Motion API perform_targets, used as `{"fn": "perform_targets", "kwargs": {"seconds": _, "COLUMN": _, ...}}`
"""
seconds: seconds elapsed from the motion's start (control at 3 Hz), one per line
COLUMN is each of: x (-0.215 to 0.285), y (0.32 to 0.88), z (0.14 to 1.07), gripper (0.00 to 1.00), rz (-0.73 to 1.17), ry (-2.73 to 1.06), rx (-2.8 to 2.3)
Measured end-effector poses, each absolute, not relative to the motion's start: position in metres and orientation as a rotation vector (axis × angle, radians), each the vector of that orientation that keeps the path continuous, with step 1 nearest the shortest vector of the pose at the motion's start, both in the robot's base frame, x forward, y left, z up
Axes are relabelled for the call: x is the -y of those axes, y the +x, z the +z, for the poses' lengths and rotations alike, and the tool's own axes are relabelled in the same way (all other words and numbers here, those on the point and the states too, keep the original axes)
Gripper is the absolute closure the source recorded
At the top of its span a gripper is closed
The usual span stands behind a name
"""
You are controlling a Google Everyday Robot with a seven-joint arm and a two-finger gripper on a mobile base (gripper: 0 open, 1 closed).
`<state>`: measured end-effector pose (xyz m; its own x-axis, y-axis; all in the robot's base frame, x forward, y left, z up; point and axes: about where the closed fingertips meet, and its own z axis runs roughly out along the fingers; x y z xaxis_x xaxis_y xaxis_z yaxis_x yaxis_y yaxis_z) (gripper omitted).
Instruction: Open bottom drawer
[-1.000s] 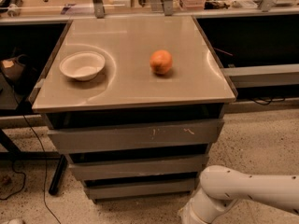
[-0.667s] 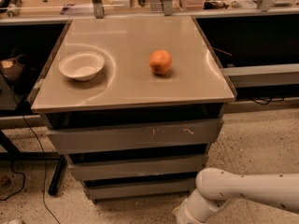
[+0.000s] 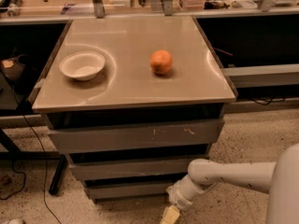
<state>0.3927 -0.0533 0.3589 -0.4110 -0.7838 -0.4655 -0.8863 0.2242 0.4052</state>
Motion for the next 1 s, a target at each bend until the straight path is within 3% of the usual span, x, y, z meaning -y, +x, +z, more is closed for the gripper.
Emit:
{"fn": "perform_targets", "kwargs": {"seconds": 0.33, "x": 0.052, "y": 0.392, "z": 0.354, "gripper": 0.0, "rz": 0.963, "ry": -1.595, "rx": -2.322}}
{"fn": "perform_targets", "kwargs": {"seconds": 1.0, "x": 0.071, "y": 0.453, "z": 0.298, "gripper": 0.0, "rz": 0.783, "ry": -1.558, "rx": -2.29}}
